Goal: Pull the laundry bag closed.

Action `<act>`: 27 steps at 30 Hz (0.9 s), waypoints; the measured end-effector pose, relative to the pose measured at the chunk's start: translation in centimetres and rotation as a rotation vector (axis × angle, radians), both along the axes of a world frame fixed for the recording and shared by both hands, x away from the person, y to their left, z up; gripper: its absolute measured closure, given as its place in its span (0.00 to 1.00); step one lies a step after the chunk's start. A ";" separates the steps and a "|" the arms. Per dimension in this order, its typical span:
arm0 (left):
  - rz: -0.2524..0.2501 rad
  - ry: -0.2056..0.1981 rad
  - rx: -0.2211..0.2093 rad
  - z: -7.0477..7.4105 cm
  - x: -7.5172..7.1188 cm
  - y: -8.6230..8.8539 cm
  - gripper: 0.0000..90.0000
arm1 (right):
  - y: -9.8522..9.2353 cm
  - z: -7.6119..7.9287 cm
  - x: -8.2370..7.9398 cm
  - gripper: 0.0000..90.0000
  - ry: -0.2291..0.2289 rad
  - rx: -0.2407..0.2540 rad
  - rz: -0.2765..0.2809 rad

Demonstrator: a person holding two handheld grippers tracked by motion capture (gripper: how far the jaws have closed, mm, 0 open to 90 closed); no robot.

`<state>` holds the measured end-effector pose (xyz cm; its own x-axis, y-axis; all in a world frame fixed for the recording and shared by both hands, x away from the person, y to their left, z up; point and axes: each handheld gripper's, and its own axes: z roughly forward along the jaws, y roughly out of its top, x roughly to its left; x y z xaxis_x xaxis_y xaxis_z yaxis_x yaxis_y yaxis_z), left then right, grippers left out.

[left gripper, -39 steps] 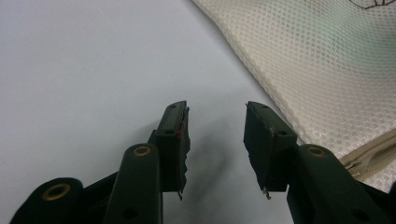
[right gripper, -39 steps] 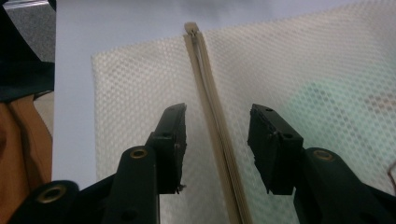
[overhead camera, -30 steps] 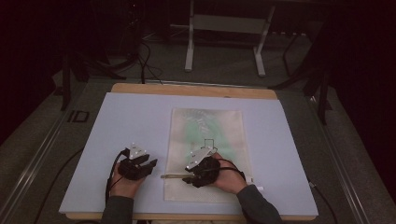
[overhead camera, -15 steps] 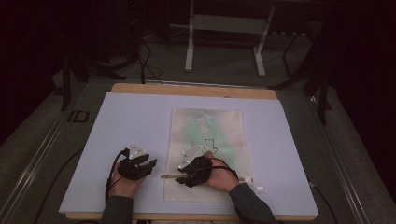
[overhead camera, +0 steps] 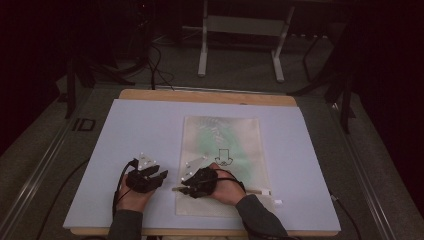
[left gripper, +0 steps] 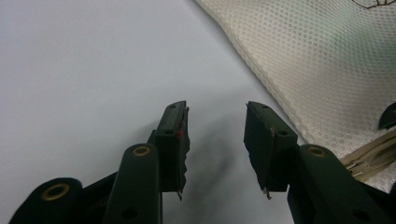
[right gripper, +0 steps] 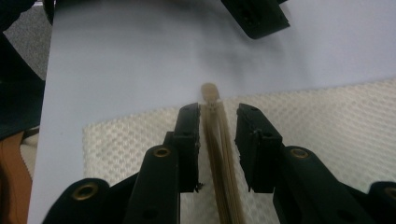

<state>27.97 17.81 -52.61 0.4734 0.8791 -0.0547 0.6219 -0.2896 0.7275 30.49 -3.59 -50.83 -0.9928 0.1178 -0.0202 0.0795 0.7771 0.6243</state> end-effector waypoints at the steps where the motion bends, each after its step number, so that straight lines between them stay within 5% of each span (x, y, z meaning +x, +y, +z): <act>1: 0.000 0.000 0.000 0.0 0.0 0.0 0.66 | 0.1 0.0 0.0 0.79 0.000 0.000 0.000; 27: 0.002 -0.003 0.001 0.0 0.0 0.0 0.65 | 3.6 -1.1 0.0 0.81 -0.025 -0.046 0.000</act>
